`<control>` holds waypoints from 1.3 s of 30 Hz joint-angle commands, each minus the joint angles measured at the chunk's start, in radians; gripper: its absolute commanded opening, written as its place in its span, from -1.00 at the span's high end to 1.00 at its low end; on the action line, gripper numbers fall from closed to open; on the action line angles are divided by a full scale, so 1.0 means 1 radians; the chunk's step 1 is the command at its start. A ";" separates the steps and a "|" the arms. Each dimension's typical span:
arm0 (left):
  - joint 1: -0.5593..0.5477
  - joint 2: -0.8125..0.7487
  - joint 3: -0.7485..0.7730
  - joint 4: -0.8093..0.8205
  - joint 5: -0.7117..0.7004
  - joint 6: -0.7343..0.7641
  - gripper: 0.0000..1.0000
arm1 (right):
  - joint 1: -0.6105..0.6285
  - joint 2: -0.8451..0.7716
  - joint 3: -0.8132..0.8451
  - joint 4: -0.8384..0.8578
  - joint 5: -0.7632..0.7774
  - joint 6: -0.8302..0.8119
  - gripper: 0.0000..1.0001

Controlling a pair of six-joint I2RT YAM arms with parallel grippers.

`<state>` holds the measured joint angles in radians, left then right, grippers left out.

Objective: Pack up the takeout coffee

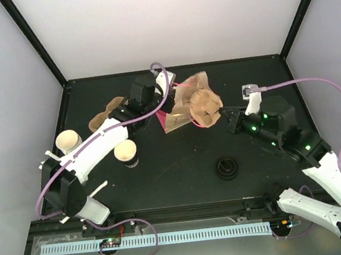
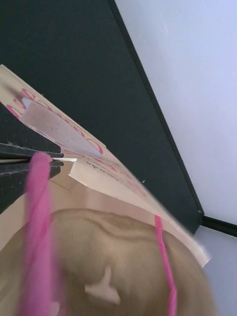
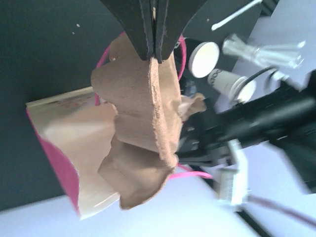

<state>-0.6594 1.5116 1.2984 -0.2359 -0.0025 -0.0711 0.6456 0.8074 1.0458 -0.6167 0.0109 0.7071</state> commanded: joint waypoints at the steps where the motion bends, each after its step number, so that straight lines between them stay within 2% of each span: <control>1: 0.054 0.054 0.087 0.060 0.092 -0.001 0.97 | 0.005 -0.033 0.120 -0.095 -0.185 -0.183 0.98; 5: 0.111 0.110 0.179 0.005 0.185 -0.037 0.97 | 0.003 -0.029 0.174 -0.143 -0.258 -0.246 0.98; 7: 0.125 0.125 0.213 -0.021 0.274 -0.032 0.97 | 0.005 -0.052 0.142 -0.111 -0.174 -0.256 0.98; 9: 0.128 0.130 0.219 -0.017 0.281 -0.051 0.97 | 0.004 -0.068 0.114 -0.065 -0.135 -0.285 0.98; 12: 0.161 0.152 0.247 -0.039 0.305 -0.105 0.97 | 0.005 -0.048 0.130 -0.072 -0.271 -0.355 0.98; 16: 0.228 0.185 0.297 -0.063 0.341 -0.136 0.97 | 0.005 0.005 0.150 -0.174 -0.455 -0.410 0.98; 19: 0.277 0.206 0.299 -0.005 0.412 -0.162 0.97 | 0.004 0.014 0.128 -0.246 -0.558 -0.440 0.98; 23: 0.336 0.269 0.342 0.048 0.542 -0.213 0.97 | 0.003 -0.006 0.041 -0.253 -0.655 -0.428 0.98; 27: 0.351 0.312 0.402 0.022 0.582 -0.242 0.97 | 0.003 0.063 -0.039 -0.240 -0.597 -0.407 0.98; 34: 0.351 0.291 0.400 0.005 0.588 -0.234 0.97 | 0.003 0.258 -0.174 -0.079 -0.677 -0.392 0.98; 37: 0.351 0.281 0.387 -0.002 0.595 -0.233 0.97 | -0.009 0.339 -0.176 -0.098 -0.565 -0.418 0.98; 38: 0.351 0.277 0.380 0.000 0.595 -0.233 0.97 | -0.016 0.374 -0.164 -0.118 -0.519 -0.425 0.94; 39: 0.351 0.273 0.373 0.001 0.596 -0.232 0.97 | -0.024 0.406 -0.147 -0.138 -0.473 -0.429 0.67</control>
<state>-0.3050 1.8286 1.6524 -0.2470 0.5552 -0.2935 0.6422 1.1435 0.8581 -0.7628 -0.5869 0.3080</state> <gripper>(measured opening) 0.022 0.033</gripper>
